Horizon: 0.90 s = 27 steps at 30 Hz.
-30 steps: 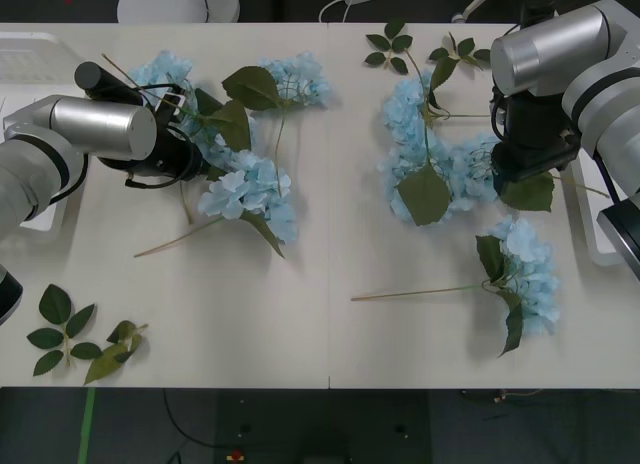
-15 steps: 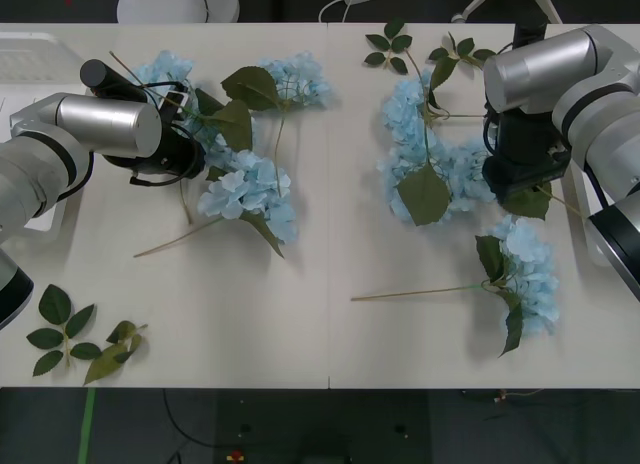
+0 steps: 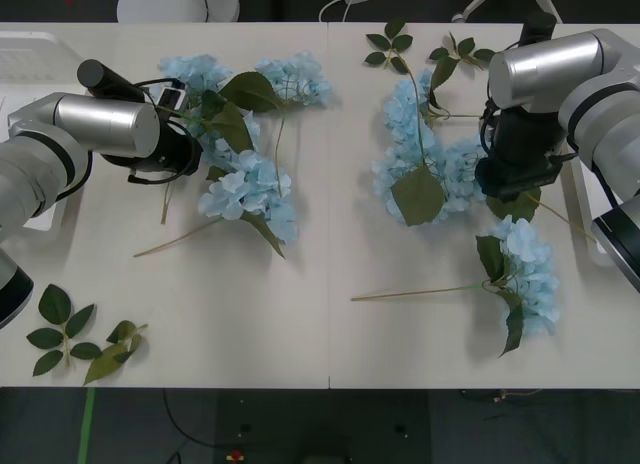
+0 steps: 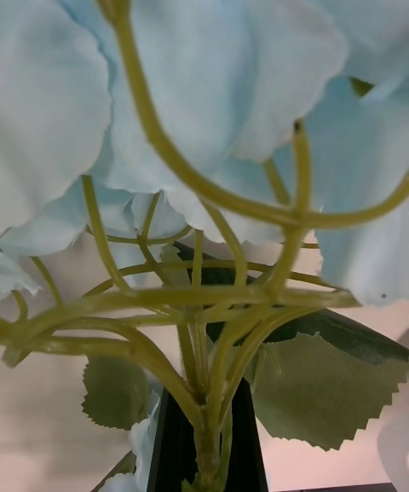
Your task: Place the red flowers into the right box and the blue flowers into the left box. If a person shows an open palm, hand one flower to the person first, then continue sorting.
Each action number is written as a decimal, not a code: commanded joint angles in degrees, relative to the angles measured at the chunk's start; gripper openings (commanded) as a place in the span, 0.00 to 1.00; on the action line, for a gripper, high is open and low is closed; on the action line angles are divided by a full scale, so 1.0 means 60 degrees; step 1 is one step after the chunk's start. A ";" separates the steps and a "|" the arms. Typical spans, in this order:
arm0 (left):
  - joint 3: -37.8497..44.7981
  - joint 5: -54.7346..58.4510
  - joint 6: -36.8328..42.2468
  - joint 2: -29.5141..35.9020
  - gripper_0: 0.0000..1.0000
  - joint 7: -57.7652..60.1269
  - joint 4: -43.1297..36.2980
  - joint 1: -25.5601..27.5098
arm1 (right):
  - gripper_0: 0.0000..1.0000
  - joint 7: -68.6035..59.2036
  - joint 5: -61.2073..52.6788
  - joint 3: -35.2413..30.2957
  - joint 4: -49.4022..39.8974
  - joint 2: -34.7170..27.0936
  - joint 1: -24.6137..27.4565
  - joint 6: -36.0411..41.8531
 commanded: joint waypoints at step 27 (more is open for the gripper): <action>0.3648 0.1498 0.6620 0.4737 0.00 -0.0089 -0.4560 -0.1721 | 0.00 0.5352 -1.0333 -0.1348 -0.7987 -0.5662 0.1649 -0.3488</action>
